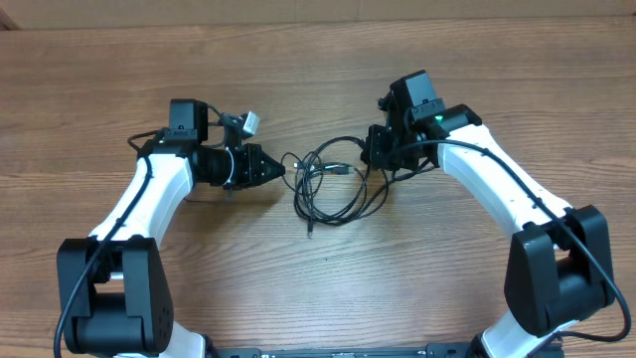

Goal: Untangle cables

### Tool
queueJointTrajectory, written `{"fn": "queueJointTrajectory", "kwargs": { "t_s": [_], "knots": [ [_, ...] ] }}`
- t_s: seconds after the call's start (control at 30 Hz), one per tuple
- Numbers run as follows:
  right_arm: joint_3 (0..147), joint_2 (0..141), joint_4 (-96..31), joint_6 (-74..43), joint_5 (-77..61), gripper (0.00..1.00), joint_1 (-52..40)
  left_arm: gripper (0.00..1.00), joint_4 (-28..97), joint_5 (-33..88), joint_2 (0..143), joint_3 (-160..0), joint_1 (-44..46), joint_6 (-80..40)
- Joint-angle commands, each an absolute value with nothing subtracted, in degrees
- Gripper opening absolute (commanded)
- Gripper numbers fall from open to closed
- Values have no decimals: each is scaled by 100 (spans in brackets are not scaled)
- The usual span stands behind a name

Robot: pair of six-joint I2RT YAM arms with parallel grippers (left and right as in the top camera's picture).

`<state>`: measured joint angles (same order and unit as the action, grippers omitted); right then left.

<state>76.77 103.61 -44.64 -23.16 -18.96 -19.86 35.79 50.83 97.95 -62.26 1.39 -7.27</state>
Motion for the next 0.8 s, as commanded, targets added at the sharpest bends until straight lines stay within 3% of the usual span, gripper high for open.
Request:
{"fn": "queueJointTrajectory", "kwargs": {
  "t_s": [0.0,0.27,0.53,0.77],
  "knots": [
    [7693,10366,-4539,-2539,-1527,4,-1949,4,3564,5354,9841,-6399,10,-609],
    [7693,10366,-4703,-2576,-1282,4,-1946,4,3586,5590,9126,-6766,-825,-576],
    [7693,10366,-4709,-2576,-1192,4,-1946,4,3518,6657,8025,-7227,-1328,-676],
    [7693,10366,-4834,-2574,-1000,4,-1946,4,2287,7061,7513,-7308,-1940,-1743]
  ]
}}
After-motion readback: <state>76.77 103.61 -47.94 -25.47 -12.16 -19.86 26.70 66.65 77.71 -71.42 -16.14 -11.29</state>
